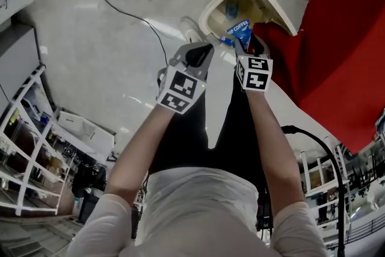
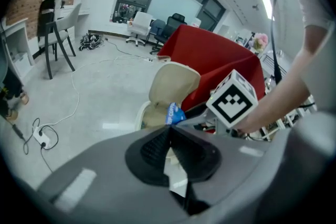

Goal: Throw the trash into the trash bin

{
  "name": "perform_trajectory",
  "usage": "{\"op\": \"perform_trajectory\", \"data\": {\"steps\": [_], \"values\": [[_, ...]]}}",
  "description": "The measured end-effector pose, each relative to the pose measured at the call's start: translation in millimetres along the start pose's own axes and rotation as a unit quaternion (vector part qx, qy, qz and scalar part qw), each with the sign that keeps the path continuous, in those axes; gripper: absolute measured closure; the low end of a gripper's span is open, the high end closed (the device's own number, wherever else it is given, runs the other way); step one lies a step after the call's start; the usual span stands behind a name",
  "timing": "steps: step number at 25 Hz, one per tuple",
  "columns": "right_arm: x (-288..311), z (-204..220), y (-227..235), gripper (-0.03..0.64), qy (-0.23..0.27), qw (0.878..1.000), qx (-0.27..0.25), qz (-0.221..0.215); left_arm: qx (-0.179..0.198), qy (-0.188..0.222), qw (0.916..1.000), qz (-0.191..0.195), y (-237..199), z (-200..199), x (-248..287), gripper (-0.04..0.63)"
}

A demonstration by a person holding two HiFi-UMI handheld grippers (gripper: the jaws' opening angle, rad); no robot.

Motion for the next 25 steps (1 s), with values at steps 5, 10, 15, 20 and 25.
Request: {"op": "perform_trajectory", "data": {"steps": [5,10,15,20,25], "values": [[12.8,7.1,-0.5,0.371,0.001,1.0,0.016,-0.007,0.0,-0.014,0.9999,0.008,2.2,15.0,8.5,0.591],[-1.0,6.3,-4.6,0.37,0.003,1.0,0.007,-0.019,0.001,-0.015,0.9999,0.007,7.3,14.8,2.8,0.591],[-44.5,2.1,-14.7,0.504,0.017,0.999,0.001,-0.035,-0.006,-0.009,0.9999,-0.003,19.6,3.6,-19.1,0.591],[-88.3,-25.4,-26.3,0.541,0.044,0.998,-0.023,-0.042,0.0,0.01,0.9999,-0.013,28.8,-29.0,-49.9,0.591],[-148.9,-46.4,-37.7,0.581,0.061,0.996,-0.042,-0.051,-0.008,0.014,0.9999,-0.003,55.6,-55.9,-84.1,0.591]]}}
Point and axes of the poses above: the fingertips, and each gripper's own axes: x forward along the fingers, y to its right, z out of its underside, the point moved 7 cm from there along -x, backward along the fingers, and after that the axes turned 2 degrees about z, right-handed, at the moved point
